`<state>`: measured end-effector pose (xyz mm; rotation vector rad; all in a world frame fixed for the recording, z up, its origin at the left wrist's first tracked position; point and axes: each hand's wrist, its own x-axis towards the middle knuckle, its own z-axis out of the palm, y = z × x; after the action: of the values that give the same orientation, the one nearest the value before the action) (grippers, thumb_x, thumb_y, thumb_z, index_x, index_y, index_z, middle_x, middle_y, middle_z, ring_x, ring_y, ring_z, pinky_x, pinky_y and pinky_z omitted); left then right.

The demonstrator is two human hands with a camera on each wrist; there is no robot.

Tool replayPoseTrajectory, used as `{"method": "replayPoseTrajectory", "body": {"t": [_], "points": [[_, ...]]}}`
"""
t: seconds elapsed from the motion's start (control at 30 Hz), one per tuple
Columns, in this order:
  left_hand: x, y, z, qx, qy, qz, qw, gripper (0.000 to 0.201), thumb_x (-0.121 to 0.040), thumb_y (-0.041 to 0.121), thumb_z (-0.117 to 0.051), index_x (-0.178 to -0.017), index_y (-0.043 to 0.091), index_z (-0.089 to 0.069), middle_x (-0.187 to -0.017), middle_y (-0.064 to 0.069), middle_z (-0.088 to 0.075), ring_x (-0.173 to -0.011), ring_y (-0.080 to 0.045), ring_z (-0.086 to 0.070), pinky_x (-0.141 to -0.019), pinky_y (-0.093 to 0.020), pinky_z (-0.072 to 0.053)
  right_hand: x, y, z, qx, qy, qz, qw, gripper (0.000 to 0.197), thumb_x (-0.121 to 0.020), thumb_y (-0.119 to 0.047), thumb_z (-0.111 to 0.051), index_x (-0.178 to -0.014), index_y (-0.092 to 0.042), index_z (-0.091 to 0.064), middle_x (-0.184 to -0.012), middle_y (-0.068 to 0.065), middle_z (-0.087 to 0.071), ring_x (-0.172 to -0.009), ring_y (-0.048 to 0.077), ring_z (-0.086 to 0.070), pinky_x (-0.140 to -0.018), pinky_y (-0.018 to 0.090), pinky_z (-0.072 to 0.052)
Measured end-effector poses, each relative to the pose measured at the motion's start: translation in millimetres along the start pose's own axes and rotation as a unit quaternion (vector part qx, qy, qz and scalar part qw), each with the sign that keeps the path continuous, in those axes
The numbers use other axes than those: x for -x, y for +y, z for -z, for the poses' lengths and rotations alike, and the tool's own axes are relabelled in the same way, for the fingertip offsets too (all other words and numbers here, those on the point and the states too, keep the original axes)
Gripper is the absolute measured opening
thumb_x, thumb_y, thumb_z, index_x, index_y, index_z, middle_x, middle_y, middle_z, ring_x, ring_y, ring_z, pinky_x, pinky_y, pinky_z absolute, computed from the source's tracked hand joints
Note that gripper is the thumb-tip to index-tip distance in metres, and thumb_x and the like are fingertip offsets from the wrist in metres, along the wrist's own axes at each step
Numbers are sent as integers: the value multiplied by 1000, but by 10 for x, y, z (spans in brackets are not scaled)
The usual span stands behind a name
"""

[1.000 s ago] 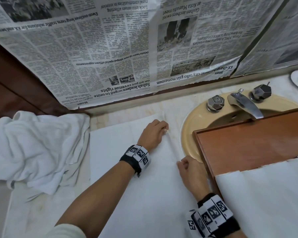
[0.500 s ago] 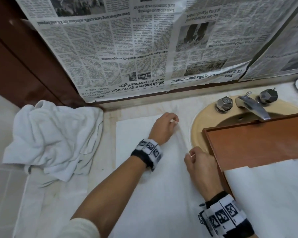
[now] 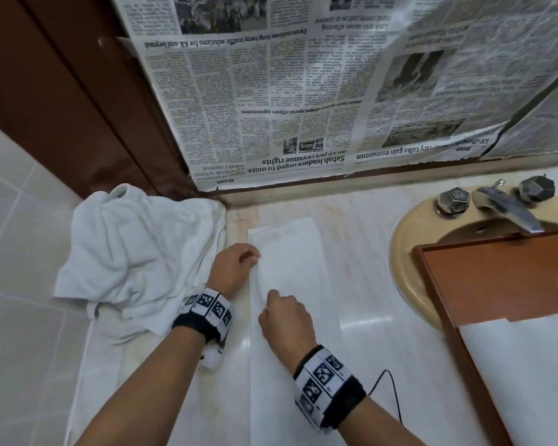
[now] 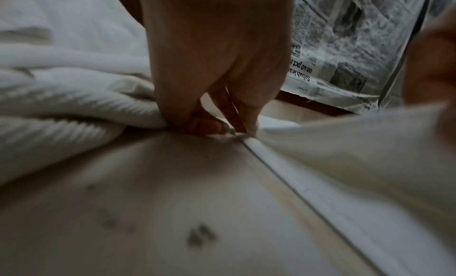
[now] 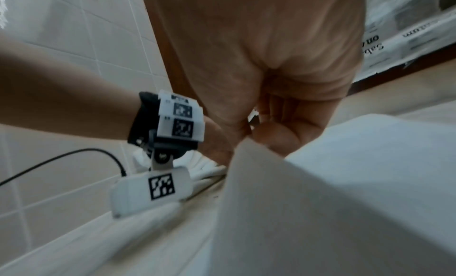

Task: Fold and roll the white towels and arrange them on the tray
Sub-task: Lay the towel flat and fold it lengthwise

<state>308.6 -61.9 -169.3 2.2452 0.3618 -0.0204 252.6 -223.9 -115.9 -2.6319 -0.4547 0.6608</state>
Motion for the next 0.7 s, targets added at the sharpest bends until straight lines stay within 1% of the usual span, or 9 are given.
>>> {"method": "replayPoseTrajectory", "body": {"t": [0.07, 0.13, 0.2, 0.27, 0.33, 0.43, 0.57, 0.67, 0.7], "points": [[-20, 2, 3, 21, 2, 8, 1000, 8, -94, 19, -63, -94, 20, -71, -95, 9, -70, -87, -6, -62, -80, -11, -44, -25, 5, -136, 5, -4, 1, 1000, 8, -95, -10, -41, -89, -12, -37, -92, 12, -59, -73, 25, -46, -47, 31, -21], [-32, 16, 17, 52, 27, 22, 998, 7, -91, 25, -67, -92, 18, -69, -88, 7, -70, -80, -5, -62, -73, -13, -45, -34, 39, -225, -9, -5, 5, 1000, 8, -95, -12, -44, -88, -10, -40, -85, 9, -54, -72, 27, -49, -46, 30, -25], [-29, -2, 1, 67, 37, 41, 996, 14, -87, 28, -74, -92, 18, -66, -86, 7, -68, -79, -6, -61, -73, -16, -47, -30, 91, -259, -40, -15, 20, 999, 12, -95, -18, -47, -92, -7, -48, -86, 10, -59, -75, 29, -56, -54, 36, -43], [-28, -41, -26, 90, 35, 54, 994, 19, -83, 22, -78, -96, 20, -64, -89, 6, -67, -78, -6, -60, -73, -14, -46, -50, 173, -253, -73, -42, 44, 995, 17, -95, -23, -50, -97, -7, -55, -89, 11, -63, -78, 28, -60, -68, 39, -52], [-48, -61, -36, 125, 37, 60, 990, 27, -81, 14, -78, -101, 22, -62, -93, 5, -67, -75, -6, -59, -73, -13, -46, -72, 274, -208, -109, -78, 66, 989, 18, -95, -26, -54, -99, -10, -60, -87, 7, -66, -74, 22, -61, -71, 36, -54], [-125, -42, -28, 158, 61, 73, 983, 33, -82, 13, -77, -109, 23, -60, -95, 6, -68, -78, -8, -63, -76, -15, -48, -165, 386, -77, -125, -121, 106, 979, 17, -93, -24, -57, -99, -13, -68, -85, 1, -67, -73, 16, -62, -72, 26, -52], [-206, 14, -49, 162, 87, 97, 978, 25, -82, 15, -77, -103, 19, -64, -90, 6, -68, -83, -10, -65, -82, -22, -51, -327, 453, 48, -137, -116, 111, 978, 14, -91, -27, -63, -94, -15, -69, -86, 1, -70, -77, 16, -64, -78, 32, -55], [-215, 12, -65, 158, 106, 84, 978, 20, -84, 11, -75, -100, 16, -64, -88, 5, -66, -79, -10, -63, -78, -17, -50, -327, 400, -26, -20, -106, 115, 988, 30, -87, -48, -64, -97, -19, -60, -89, -1, -66, -80, 17, -60, -74, 35, -52], [-213, 2, -62, 153, 112, 81, 978, 20, -84, 10, -74, -100, 16, -64, -88, 5, -66, -78, -10, -62, -77, -17, -49, -311, 374, -66, 30, -95, 121, 988, 30, -89, -47, -62, -97, -18, -57, -92, 1, -65, -82, 21, -59, -73, 35, -51]]}}
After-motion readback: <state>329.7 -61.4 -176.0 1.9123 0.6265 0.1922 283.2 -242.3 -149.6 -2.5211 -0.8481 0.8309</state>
